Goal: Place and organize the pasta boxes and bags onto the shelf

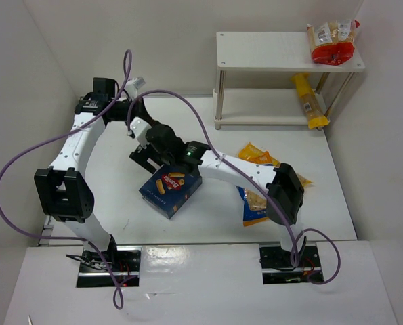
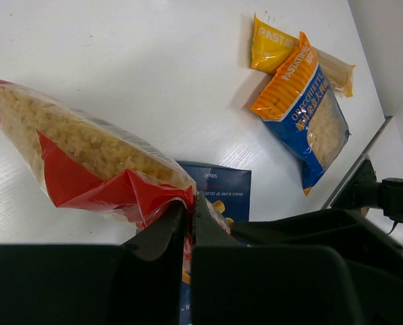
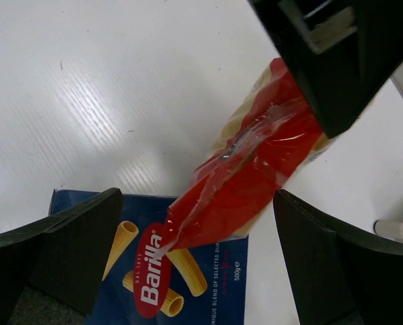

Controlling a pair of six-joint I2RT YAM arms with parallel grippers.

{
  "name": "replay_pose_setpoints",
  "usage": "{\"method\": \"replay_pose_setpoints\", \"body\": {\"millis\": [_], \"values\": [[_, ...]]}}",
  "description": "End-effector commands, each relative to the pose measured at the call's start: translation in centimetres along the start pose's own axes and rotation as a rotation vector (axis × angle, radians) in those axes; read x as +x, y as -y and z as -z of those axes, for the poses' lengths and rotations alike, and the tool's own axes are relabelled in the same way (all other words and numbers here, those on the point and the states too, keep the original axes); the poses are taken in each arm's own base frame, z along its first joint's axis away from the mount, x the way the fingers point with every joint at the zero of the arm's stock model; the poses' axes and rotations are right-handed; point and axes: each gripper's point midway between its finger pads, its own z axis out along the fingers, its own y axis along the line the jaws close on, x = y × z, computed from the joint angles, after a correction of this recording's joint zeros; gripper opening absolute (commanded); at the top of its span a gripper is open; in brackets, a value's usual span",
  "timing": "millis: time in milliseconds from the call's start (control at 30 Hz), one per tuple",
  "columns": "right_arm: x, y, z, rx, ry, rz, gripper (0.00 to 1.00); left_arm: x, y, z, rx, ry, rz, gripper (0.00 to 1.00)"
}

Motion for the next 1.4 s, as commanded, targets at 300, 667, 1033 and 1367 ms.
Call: {"method": "replay_pose_setpoints", "body": {"millis": [300, 667, 1033, 1367], "values": [[2.6, 2.4, -1.7, 0.177, -0.042, -0.061, 1.0, -4.8, 8.1, 5.0, 0.175, 0.173, -0.162, 0.0], [4.4, 8.1, -1.9, 0.321, -0.022, -0.112, 1.0, -4.0, 9.0, 5.4, 0.215, 0.164, -0.163, 0.0], [2.7, 8.6, -1.3, 0.273, 0.015, -0.157, 0.83, -2.7, 9.1, 4.3, 0.244, 0.123, -0.154, 0.0], [0.5, 9.3, 1.7, 0.237, 0.064, -0.141, 0.0, -1.5, 7.2, 2.4, 0.169, 0.074, -0.19, 0.43]]}}
